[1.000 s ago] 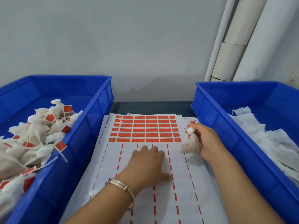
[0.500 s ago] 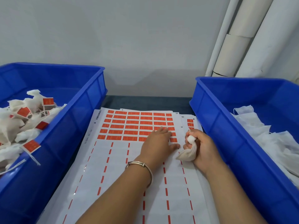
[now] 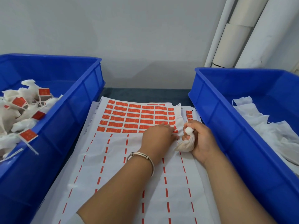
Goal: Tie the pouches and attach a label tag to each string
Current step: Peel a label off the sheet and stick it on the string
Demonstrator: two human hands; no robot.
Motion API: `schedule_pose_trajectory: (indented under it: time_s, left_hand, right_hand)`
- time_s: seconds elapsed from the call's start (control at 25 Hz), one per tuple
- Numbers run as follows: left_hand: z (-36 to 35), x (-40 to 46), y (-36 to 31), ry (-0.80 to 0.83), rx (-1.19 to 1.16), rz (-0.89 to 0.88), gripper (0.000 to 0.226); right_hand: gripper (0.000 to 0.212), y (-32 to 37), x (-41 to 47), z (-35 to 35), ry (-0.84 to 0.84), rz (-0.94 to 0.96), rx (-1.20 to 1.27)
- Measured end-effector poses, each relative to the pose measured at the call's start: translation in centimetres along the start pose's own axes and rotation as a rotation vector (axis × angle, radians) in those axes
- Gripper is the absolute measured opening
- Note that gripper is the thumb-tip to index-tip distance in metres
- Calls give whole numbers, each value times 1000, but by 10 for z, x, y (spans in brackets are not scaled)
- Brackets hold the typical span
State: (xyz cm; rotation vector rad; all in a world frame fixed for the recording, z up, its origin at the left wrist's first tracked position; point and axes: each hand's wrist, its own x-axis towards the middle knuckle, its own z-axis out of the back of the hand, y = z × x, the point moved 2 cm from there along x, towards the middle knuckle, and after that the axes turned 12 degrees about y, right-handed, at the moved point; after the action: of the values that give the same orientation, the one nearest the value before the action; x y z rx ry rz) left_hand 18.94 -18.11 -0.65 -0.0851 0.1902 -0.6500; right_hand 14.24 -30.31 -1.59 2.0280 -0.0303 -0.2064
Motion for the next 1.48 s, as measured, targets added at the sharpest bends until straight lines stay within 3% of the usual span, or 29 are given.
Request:
schedule_pose_trajectory:
  time_s: [0.12,0.36,0.48,0.64,0.96,1.24,1.48]
  left_hand:
    - [4,-6,-2,-43,-69,-22,33]
    - [5,0,-1,-30,6,-58,36]
    - [1,1,4,-67,-93,-60,41]
    - [-5,5,9,98,-186,-53,50]
    - [0,8,6,164,-59,-23,48]
    - [-1,5,8,-40,-438,106,41]
    - [3,1,7,-32,-381,124,38]
  right_hand:
    - [32,1,1,-1,-5,10,-11]
    - [29,1,0,0,-1,12,-14]
    - [23,0,1,2,-19,-4,-37]
    - [19,-2,2,4,-26,-2,-32]
    - [22,-1,-1,1,-43,-8,-27]
    - [22,0,-1,0,-61,4,-60]
    - [19,0,0,-1,-234,-71,-193]
